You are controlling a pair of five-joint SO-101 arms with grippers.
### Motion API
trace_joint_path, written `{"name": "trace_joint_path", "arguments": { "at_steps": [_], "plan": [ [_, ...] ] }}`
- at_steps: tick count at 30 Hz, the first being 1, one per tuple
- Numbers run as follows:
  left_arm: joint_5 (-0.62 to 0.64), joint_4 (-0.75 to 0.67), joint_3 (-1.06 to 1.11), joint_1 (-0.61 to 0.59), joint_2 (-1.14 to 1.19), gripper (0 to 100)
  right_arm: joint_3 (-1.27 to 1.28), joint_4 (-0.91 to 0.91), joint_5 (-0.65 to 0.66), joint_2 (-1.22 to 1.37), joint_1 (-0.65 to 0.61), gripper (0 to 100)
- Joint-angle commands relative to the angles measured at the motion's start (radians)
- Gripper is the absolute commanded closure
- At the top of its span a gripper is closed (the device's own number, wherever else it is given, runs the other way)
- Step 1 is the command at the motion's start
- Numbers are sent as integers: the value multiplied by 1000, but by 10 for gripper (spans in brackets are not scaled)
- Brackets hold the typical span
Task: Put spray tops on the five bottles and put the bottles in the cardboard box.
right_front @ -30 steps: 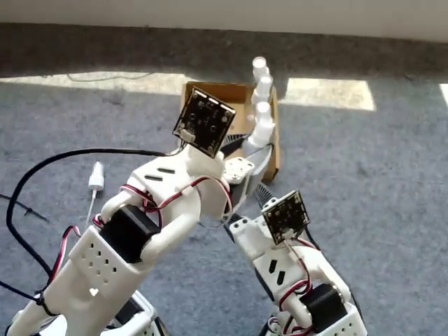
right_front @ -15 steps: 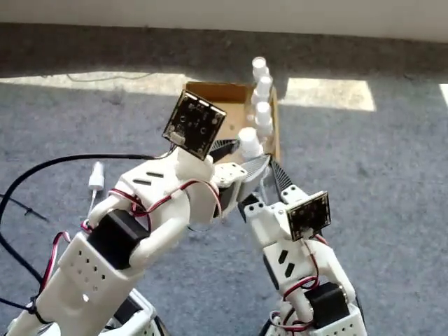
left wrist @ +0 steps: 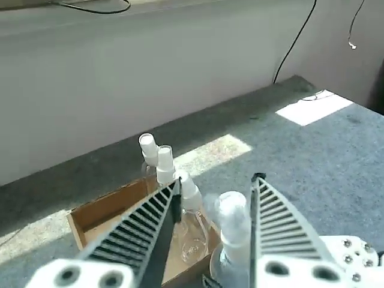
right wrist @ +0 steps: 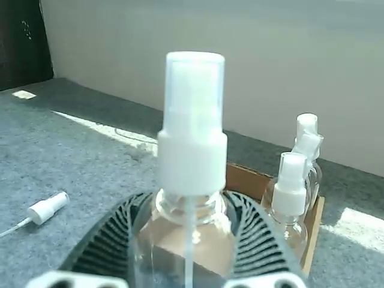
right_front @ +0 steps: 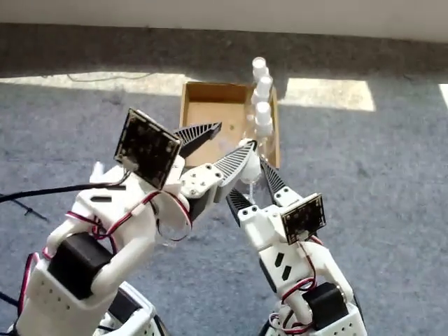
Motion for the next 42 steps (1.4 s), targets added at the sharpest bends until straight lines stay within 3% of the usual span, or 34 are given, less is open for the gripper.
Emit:
{"name": "trace_joint_path", "arguments": {
  "at_steps": [1,8,12,17,23,26,30,34,42],
  "plan": [
    [-8,-2,-19,-2,53,822,-10,-22,-8,-10,-5,995],
    [-8,3,24,2,97,822,-10,-22,-5,-10,-5,995],
    [-80,3,30,2,102,822,-10,-24,-5,-8,-5,995],
    [-83,8,-62,-5,68,822,-10,-24,-5,-4,-5,995],
    [-173,143,-196,-12,-67,822,-10,-22,-3,-2,-4,995],
    [-210,222,-171,-124,-140,822,-19,-27,-2,-1,-1,995],
    [-212,244,5,-357,-231,822,-30,-128,-2,13,-1,995],
    [-210,203,302,-536,-305,821,-90,-237,41,205,-1,995],
    [-176,-129,880,-596,-433,822,-484,-581,74,928,-1,995]
  ]
}}
